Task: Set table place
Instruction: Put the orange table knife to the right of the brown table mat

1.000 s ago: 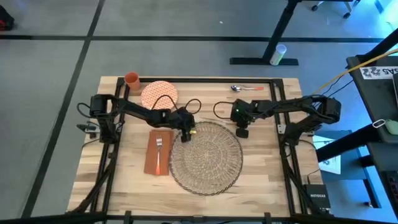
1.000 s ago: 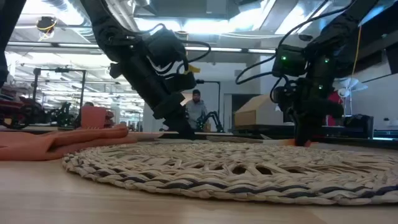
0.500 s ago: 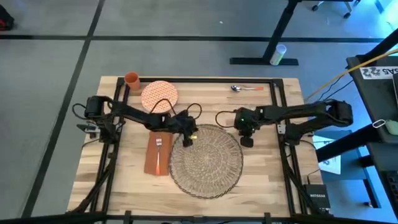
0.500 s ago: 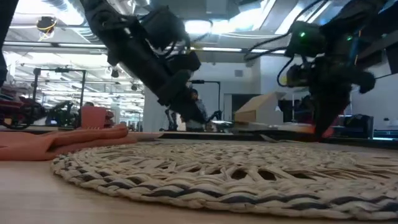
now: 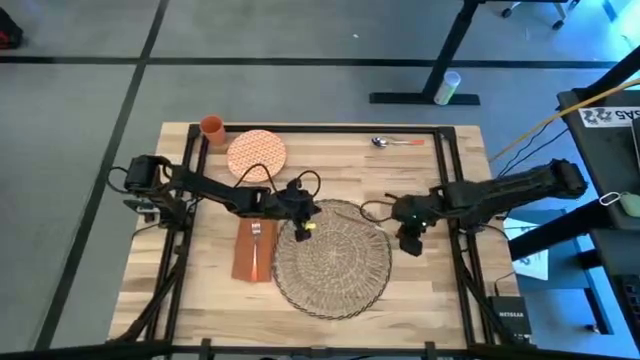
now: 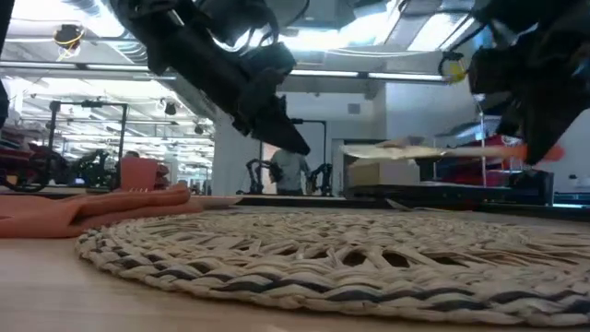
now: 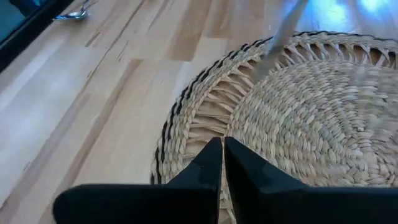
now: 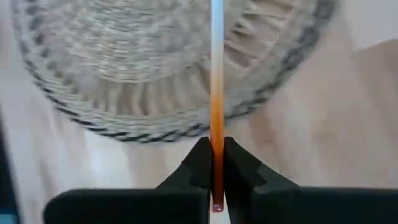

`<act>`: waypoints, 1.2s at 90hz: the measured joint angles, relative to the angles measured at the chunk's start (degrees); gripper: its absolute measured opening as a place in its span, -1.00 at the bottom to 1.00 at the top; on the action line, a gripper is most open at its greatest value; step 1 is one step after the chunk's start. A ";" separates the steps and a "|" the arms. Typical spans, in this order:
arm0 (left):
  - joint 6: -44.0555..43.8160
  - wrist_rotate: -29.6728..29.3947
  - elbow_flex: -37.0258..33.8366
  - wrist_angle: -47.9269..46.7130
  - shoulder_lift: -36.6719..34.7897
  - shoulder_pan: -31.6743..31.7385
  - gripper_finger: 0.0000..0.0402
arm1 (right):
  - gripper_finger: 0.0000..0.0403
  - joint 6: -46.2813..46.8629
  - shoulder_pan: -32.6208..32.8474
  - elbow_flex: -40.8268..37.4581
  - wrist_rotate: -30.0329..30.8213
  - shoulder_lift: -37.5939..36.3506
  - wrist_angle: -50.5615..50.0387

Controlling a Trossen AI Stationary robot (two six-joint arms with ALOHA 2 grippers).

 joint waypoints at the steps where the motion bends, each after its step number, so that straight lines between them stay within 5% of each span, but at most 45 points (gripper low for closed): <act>1: -0.11 0.00 0.00 0.00 0.00 -0.05 -0.99 | -1.00 0.78 0.52 0.00 0.21 0.00 0.15; 54: -3.36 -0.46 0.00 0.44 0.00 -1.11 -0.99 | -1.00 42.63 24.30 -7.51 29.12 5.28 29.34; 74: -3.54 -0.44 0.00 0.46 0.00 -2.00 -0.99 | -1.00 57.48 31.74 -7.61 40.76 17.46 45.04; 90: -3.56 -0.43 0.00 0.33 0.00 -3.43 -0.99 | -1.00 58.17 31.96 -3.13 42.54 31.26 59.36; 108: -3.48 -0.43 0.00 -0.14 0.00 -5.17 -0.99 | -1.00 58.24 31.80 6.05 47.56 42.54 61.33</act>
